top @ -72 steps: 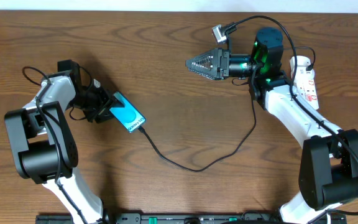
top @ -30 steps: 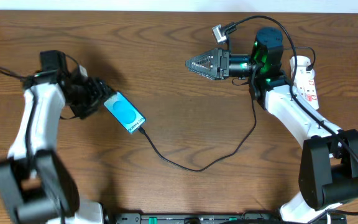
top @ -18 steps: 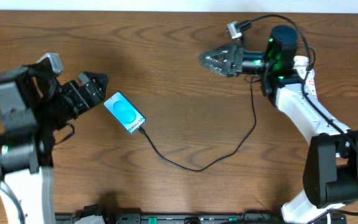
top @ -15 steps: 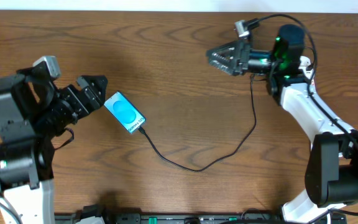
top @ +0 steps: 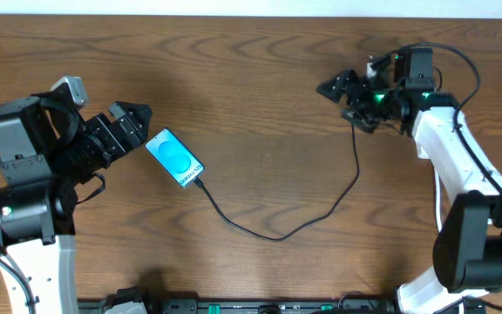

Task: Plug charger to phone and switch on socket
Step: 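Move the right gripper over the white power strip's switch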

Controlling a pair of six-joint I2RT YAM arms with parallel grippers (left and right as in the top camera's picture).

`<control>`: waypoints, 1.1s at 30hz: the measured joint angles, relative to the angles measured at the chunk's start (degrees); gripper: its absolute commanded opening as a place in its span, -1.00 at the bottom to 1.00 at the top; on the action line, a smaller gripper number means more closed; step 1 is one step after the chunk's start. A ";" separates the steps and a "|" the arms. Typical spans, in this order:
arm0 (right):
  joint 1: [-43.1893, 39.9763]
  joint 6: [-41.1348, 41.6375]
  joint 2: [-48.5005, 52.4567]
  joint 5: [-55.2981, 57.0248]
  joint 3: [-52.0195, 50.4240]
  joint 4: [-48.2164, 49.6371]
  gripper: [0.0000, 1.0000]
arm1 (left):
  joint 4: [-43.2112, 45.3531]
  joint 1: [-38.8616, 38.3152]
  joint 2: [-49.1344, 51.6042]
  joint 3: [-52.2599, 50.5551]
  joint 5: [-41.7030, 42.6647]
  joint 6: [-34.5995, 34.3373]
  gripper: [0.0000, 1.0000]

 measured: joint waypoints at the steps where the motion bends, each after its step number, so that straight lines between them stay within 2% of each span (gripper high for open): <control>1: -0.04 -2.21 -1.09 4.35 2.21 -4.63 0.99 | 0.02 0.00 0.39 0.00 0.00 0.00 0.85; 5: -0.90 -7.41 -5.68 17.53 9.97 -15.87 0.98 | 0.00 0.00 2.45 0.00 0.00 0.00 0.85; 9: -5.42 -11.15 -8.28 23.82 15.47 -21.00 0.99 | 0.00 0.00 4.11 0.00 0.00 0.00 0.86; 14: -15.80 -15.80 -8.46 23.47 16.79 -23.15 0.99 | -0.17 0.00 6.38 0.00 0.00 0.00 0.86; 20: -31.43 -24.26 -7.96 11.78 17.62 -25.86 0.99 | -0.33 0.00 8.83 0.00 0.00 0.00 0.85; 24: -36.96 -33.33 -2.45 5.68 23.63 -33.53 0.99 | -0.37 0.00 9.68 0.00 0.00 0.00 0.86; 27: -36.92 -40.65 6.19 3.61 30.51 -40.28 0.99 | -0.35 0.00 9.75 0.00 0.00 0.00 0.85; 33: -35.60 -48.09 21.14 2.62 40.72 -46.05 0.98 | -0.37 0.00 9.75 0.00 0.00 0.00 0.86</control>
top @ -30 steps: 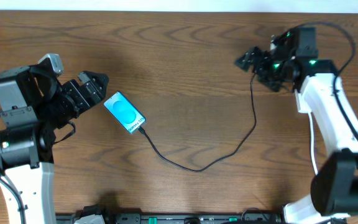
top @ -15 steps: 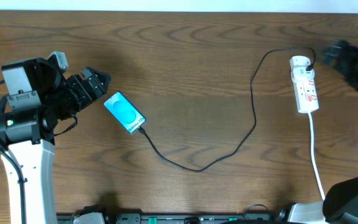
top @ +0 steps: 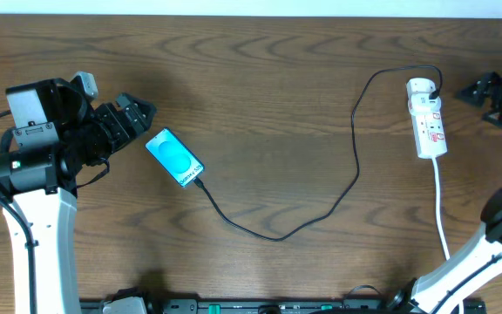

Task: Plug charger to phone and switch on socket
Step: 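Move the right gripper over the white power strip's switch, then press the orange switch beside the charger plug with the right gripper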

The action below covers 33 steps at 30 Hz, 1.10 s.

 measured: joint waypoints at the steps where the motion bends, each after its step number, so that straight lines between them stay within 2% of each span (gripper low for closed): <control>1: 0.48 -1.33 1.79 0.15 1.25 0.00 0.99 | 0.02 0.00 0.00 0.00 0.00 0.00 0.86; 8: 4.20 -7.80 4.50 3.41 3.21 1.33 0.99 | -0.02 0.00 0.02 0.00 0.00 0.00 0.86; 16: 6.12 -9.94 10.03 5.14 3.39 3.30 0.99 | -0.42 0.00 0.04 0.00 0.00 0.00 0.86; 24: 6.38 -9.42 12.11 5.46 3.39 5.16 0.99 | -0.44 0.00 0.04 0.00 0.00 0.00 0.86; 33: 7.13 -4.15 12.11 4.57 3.39 7.91 0.99 | -0.68 0.00 0.04 0.00 0.00 0.00 0.86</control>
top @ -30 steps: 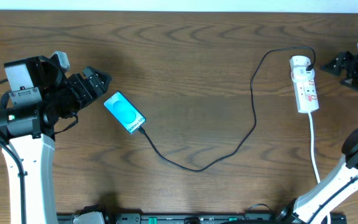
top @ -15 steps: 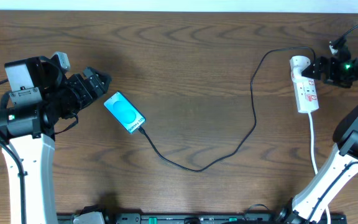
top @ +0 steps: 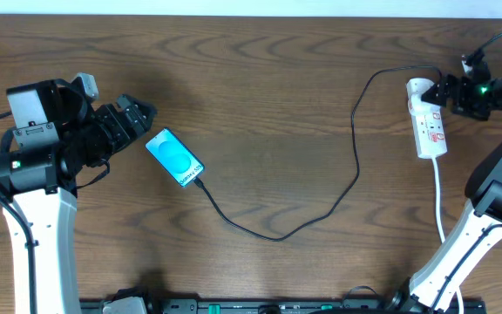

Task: Plug charger to phone and switch on socket
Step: 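Press the orange switch beside the charger plug with the right gripper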

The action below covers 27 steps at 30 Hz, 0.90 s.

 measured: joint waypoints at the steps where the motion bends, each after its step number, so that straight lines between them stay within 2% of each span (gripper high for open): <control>1: 0.35 0.37 0.00 -0.52 0.00 0.15 0.99 | -0.02 0.00 0.00 0.00 0.00 0.00 0.86; 27: 2.49 4.81 0.00 -0.22 0.00 -1.64 0.98 | -1.38 0.00 1.33 0.00 0.00 0.02 0.86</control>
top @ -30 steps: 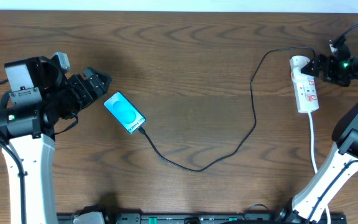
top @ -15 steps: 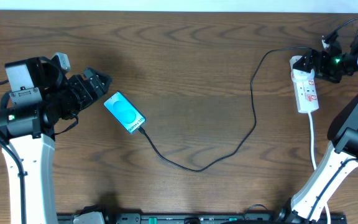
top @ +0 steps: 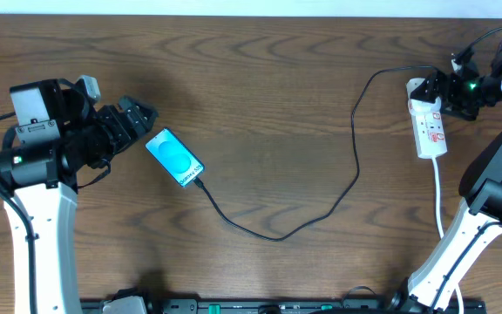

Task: Plug charger to phone and switch on socket
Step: 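Press the orange switch beside the charger plug with the right gripper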

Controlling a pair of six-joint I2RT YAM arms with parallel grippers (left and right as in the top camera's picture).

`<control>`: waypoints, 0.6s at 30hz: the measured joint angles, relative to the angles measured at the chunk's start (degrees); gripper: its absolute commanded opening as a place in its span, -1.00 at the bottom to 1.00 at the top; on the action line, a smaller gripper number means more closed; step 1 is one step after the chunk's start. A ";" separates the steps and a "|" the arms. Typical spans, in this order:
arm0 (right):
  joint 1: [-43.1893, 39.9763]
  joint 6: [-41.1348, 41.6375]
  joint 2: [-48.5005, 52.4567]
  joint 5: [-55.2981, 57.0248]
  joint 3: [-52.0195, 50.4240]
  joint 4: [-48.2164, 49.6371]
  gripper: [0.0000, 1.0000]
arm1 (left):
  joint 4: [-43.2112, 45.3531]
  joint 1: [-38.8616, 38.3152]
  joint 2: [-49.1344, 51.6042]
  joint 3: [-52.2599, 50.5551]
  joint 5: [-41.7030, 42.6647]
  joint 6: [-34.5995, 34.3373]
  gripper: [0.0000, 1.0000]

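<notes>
The blue phone [top: 174, 158] lies flat on the table left of centre, with the black charger cable [top: 277, 236] plugged into its lower right end. The cable loops right and up to a plug in the top of the white power strip [top: 430, 131] at the far right. My right gripper [top: 437, 96] hovers over the strip's top end beside the plug, fingers apart, hiding the switch area. My left gripper [top: 139, 113] sits just left of the phone's upper corner, open and holding nothing.
The strip's white lead [top: 440, 201] runs down toward the front edge on the right. The brown wooden table [top: 260, 96] lies between the two arms. A black rail [top: 234, 307] runs along the front edge.
My right gripper has shifted slightly left, from the strip's right side to over its top end. The left arm, phone and cable have not moved.
At first my right arm reached over the table and hid the power strip. Then it was drawn back to the far right edge, leaving the strip in plain view. Later it stood at the strip's right side, and now over its top. The phone stayed plugged throughout.
</notes>
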 measured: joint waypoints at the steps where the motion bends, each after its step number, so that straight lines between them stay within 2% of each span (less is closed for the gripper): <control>1: 0.00 0.00 0.00 0.02 0.00 -0.04 0.98 | -0.15 0.00 0.17 0.00 0.00 0.00 0.86; 18: 0.02 0.11 0.00 2.43 0.00 -0.61 0.98 | -0.31 0.00 0.28 0.00 0.00 0.00 0.86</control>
